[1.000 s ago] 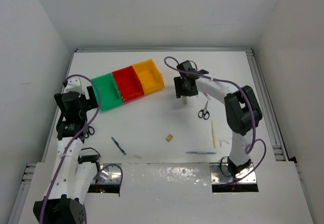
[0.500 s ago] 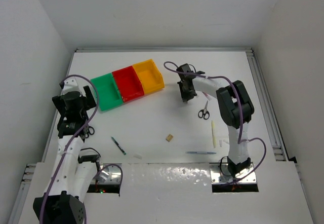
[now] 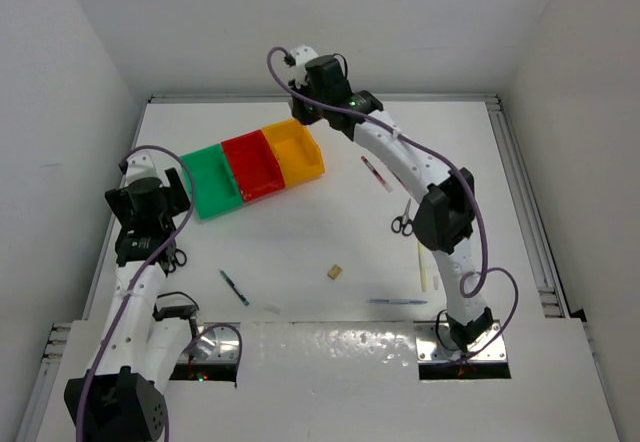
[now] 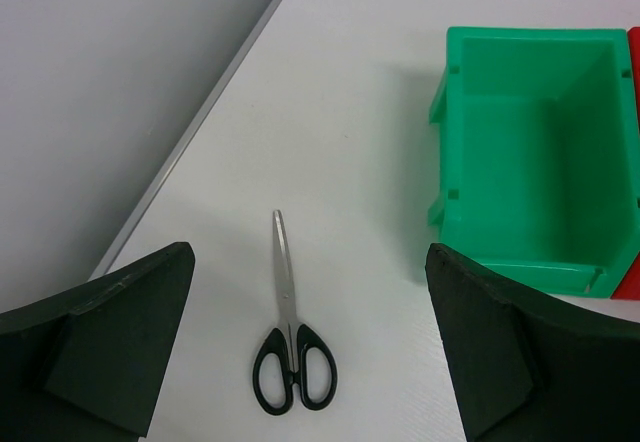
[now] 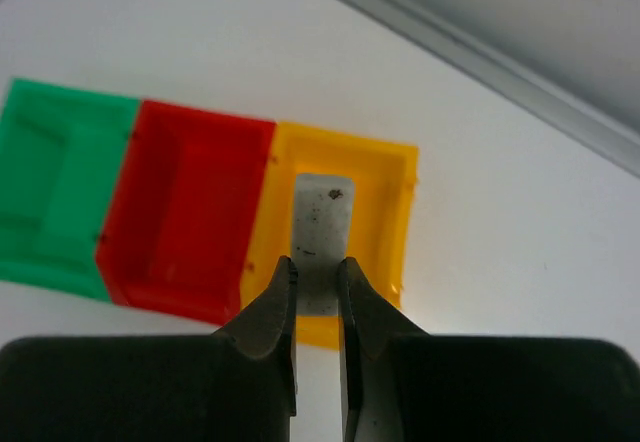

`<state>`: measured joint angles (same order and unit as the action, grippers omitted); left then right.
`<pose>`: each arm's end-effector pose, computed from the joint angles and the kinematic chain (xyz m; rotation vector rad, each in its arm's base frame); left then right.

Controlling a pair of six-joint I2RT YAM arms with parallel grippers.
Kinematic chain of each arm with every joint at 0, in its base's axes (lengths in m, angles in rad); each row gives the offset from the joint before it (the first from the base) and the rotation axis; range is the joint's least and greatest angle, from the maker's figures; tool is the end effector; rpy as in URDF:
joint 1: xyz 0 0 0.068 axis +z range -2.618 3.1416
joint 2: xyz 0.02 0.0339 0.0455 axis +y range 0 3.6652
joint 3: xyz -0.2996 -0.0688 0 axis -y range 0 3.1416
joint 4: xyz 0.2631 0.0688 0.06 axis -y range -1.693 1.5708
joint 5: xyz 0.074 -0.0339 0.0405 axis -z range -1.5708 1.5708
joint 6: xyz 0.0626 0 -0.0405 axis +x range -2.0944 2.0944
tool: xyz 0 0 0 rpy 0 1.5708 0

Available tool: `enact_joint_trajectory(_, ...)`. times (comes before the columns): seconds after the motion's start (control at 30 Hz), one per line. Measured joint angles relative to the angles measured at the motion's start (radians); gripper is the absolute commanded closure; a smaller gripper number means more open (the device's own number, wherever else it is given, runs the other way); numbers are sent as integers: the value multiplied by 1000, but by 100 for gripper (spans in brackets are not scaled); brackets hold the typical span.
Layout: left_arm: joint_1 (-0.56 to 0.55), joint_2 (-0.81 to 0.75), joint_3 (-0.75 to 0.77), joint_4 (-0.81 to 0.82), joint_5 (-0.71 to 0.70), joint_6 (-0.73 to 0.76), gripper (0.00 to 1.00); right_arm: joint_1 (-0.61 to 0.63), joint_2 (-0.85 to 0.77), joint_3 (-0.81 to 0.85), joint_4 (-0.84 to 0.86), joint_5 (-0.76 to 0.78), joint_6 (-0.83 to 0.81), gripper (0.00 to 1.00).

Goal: Sort the stationery into containers
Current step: Place the stationery in the storage box.

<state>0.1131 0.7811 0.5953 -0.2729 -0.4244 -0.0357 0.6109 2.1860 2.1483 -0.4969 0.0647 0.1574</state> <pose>0.1902 0.0476 0.2768 -0.4158 1.9750 0.4788 0.4737 0.3268 0.3387 -0.4402 2.0827 0.3908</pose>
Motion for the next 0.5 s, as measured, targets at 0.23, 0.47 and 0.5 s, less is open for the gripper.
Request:
enact_joint_trajectory(0.23,0,0,0,0,-19,1,1,12,140,40,139,-29,64,100)
enact_joint_trajectory(0.47,1,0,-6,5,-19,0,1,10,304,31,135,-39,82,100)
enact_joint_trajectory(0.5,1,0,-8,7,-19,0,1,10,308,23,132,-37,82,100)
